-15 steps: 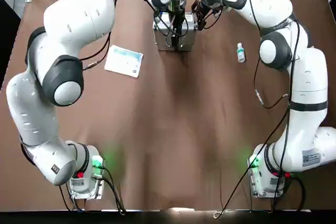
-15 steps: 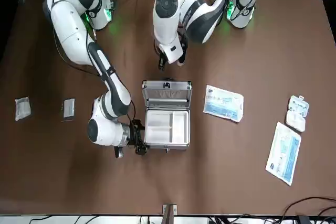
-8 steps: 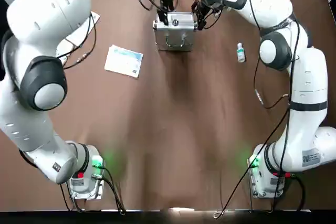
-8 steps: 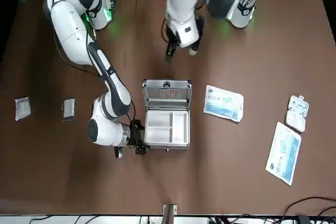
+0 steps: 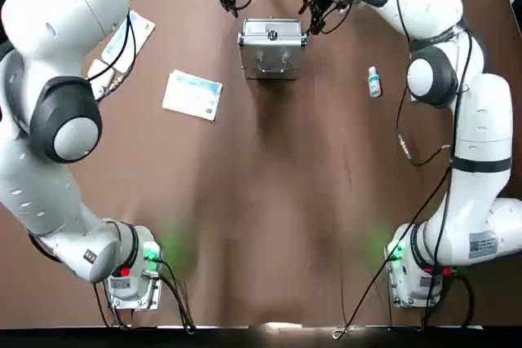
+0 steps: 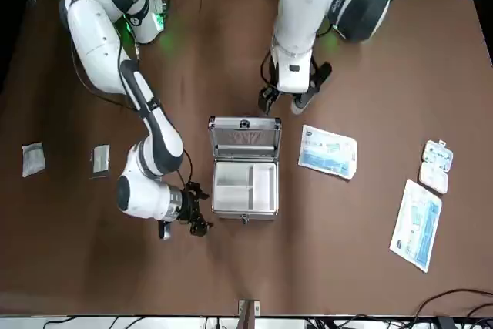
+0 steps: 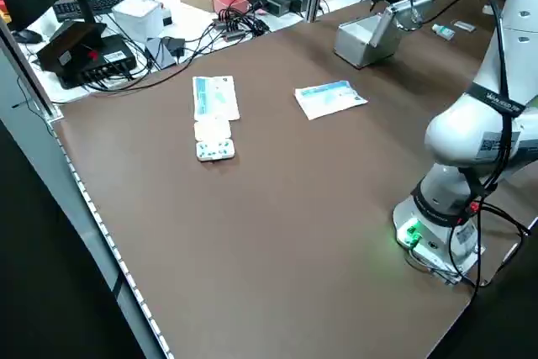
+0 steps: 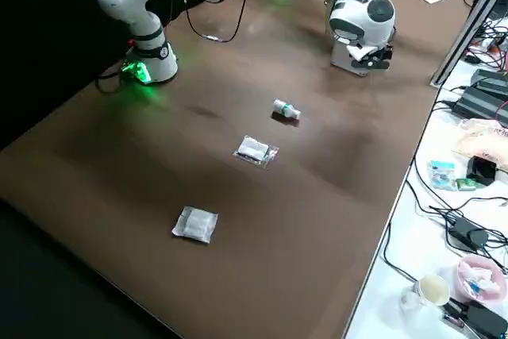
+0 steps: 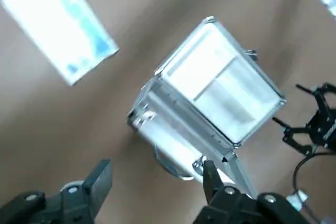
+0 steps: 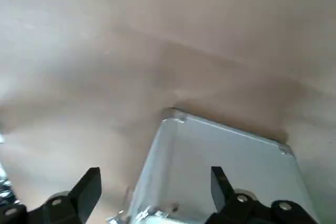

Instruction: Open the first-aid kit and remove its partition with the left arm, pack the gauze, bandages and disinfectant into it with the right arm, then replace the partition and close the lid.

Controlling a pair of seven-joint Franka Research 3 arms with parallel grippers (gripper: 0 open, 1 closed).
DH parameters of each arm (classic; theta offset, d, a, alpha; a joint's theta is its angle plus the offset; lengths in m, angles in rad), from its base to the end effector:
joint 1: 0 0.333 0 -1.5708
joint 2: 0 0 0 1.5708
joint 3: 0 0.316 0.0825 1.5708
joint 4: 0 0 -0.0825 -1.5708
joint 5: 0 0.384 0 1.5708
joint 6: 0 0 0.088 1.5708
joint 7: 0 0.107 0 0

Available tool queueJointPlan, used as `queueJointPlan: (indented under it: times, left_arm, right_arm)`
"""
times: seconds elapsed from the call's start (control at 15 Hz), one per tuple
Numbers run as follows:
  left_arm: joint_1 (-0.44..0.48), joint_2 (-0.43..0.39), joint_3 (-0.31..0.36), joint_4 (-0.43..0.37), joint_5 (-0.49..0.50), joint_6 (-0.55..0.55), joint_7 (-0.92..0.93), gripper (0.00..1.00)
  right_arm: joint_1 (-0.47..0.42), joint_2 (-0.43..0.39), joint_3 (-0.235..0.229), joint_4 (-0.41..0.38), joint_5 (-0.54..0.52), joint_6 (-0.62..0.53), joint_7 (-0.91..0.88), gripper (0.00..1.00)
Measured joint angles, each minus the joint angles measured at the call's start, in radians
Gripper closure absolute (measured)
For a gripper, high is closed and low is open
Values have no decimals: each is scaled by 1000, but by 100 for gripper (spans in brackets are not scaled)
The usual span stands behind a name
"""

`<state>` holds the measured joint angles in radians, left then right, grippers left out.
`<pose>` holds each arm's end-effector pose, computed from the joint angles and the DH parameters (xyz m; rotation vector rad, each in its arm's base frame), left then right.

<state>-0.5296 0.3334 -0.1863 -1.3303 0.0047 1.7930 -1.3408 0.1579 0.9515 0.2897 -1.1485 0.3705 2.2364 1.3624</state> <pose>0.5200 -0.4246 0.5595 2.8460 0.9405 0.0335 0.7312 0.2813 0.2549 -2.1403 1.5658 0.4334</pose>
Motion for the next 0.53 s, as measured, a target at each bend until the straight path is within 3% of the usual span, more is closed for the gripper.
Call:
queueJointPlan:
  times: [0.27, 0.53]
  left_arm:
    - [17, 38, 37, 2, 1, 142, 273, 0]
    - [29, 70, 43, 3, 2, 274, 344, 0]
  right_arm:
    - [-64, -61, 0, 8, -49, -92, -44, 7]
    - [-139, -118, 1, 63, -79, -263, -126, 7]
